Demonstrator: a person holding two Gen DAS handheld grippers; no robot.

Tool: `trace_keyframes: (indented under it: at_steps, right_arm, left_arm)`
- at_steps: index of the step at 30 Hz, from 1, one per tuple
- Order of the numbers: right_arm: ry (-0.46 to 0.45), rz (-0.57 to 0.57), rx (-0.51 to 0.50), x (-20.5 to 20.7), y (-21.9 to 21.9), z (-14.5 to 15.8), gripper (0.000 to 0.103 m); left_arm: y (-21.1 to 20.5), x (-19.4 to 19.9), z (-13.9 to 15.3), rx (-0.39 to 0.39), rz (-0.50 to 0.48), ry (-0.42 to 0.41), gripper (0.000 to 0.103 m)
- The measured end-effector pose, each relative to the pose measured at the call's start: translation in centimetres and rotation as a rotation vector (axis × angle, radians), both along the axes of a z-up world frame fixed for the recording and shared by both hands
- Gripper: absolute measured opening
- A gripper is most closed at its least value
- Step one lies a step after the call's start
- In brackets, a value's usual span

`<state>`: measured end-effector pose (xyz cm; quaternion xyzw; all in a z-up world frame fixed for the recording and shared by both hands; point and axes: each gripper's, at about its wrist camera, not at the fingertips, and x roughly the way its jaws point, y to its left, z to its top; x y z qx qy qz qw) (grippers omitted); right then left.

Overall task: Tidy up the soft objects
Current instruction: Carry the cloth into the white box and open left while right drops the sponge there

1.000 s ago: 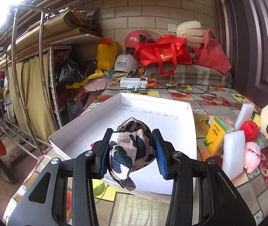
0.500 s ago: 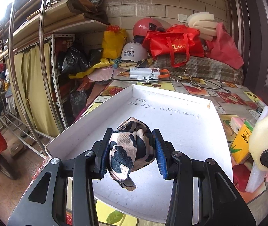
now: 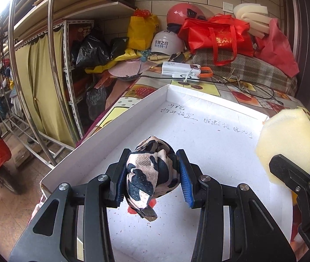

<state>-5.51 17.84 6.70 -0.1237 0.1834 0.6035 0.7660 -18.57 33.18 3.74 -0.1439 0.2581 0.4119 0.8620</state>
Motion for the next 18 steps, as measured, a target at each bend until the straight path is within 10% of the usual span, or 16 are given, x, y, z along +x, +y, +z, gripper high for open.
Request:
trace_keyframes:
  at_steps: [10,13,15,18]
  right_arm:
    - [-0.063,-0.009,-0.022,-1.4,0.6,0.1,0.027]
    - [-0.076,-0.029,-0.023,-1.5,0.7,0.2,0.062]
    - [-0.039,-0.057,-0.012,-0.6,0.5,0.3,0.092]
    - [-0.003,-0.061,0.014,0.1,0.0,0.6,0.103]
  left_arm:
    - [-0.4,0.0,0.3,0.079,0.101,0.043,0.052]
    - [-0.6,-0.5,0.6,0.110,0.143,0.029,0.091]
    - [-0.6,-1.6,0.9,0.113,0.177,-0.014,0.102]
    - [-0.7,-2.2,1.1,0.124,0.208,-0.047,0.103]
